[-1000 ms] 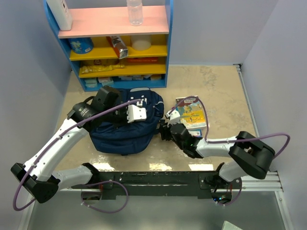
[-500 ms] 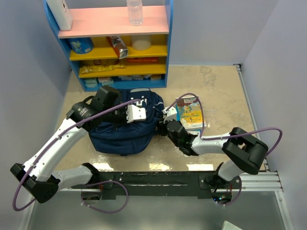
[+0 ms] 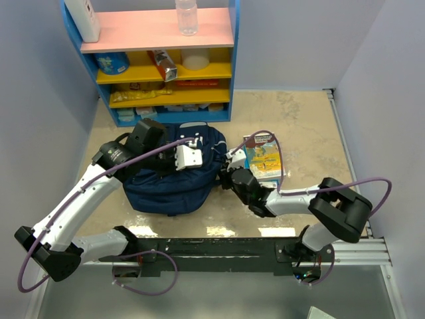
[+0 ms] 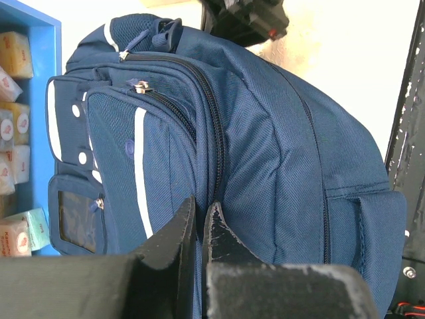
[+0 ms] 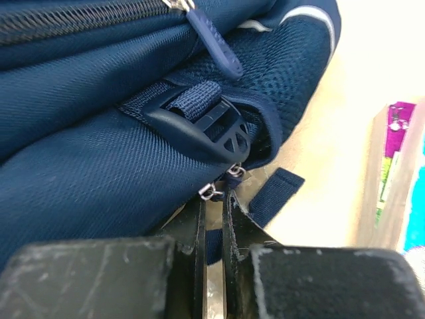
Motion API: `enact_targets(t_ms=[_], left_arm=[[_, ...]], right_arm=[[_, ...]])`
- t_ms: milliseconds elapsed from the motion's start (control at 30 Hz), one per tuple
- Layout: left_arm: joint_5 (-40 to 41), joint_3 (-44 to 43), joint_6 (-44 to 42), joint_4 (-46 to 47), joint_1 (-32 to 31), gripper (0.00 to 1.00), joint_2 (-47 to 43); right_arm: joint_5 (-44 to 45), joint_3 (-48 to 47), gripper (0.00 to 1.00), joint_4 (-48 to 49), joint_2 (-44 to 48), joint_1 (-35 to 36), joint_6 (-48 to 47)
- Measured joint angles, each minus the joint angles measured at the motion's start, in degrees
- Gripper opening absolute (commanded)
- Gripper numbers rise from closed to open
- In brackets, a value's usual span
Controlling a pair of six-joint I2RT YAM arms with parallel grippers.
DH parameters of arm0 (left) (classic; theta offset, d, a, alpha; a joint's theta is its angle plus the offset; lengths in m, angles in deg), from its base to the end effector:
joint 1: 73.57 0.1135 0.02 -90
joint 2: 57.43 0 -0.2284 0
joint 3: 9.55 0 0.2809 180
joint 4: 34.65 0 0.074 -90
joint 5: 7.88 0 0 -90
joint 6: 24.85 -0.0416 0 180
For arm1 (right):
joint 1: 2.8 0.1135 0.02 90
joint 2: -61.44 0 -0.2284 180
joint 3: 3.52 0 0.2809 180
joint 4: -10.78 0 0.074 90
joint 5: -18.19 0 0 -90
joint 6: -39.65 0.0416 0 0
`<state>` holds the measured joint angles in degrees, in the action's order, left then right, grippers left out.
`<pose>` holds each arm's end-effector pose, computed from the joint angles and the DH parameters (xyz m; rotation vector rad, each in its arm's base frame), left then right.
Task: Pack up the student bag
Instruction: Unzip the student bag at the center of the board.
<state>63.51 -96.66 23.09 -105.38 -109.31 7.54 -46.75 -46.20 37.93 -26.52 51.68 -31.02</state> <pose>0.2021 -0.1618 0.3412 1.6116 1.7622 -0.3403 0.1977 0.2467 0.1074 -0.2760 1.8639 0.4791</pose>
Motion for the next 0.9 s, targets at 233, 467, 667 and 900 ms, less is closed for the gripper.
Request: enact_targets(t_ms=[233, 467, 667, 900], left_arm=[[-0.20, 0.00, 0.02, 0.04, 0.00, 0.00, 0.00], [-1.05, 0.00, 0.02, 0.42, -0.07, 0.00, 0.00], [-1.81, 0.02, 0.61, 0.76, -0.07, 0.00, 0.04], [-4.26, 0.81, 2.54, 2.29, -0.42, 0.00, 2.19]], right_arm=[[-0.11, 2.40, 0.00, -4.07, 7.82, 0.00, 0.07], [-0.42, 4.37, 0.00, -8.26, 13.66, 0.79, 0.48], [-0.50, 4.76, 0.00, -11.45, 16.81, 2.80, 1.90], [-0.22, 5.25, 0.00, -15.96, 21.53, 8.44, 4.42]])
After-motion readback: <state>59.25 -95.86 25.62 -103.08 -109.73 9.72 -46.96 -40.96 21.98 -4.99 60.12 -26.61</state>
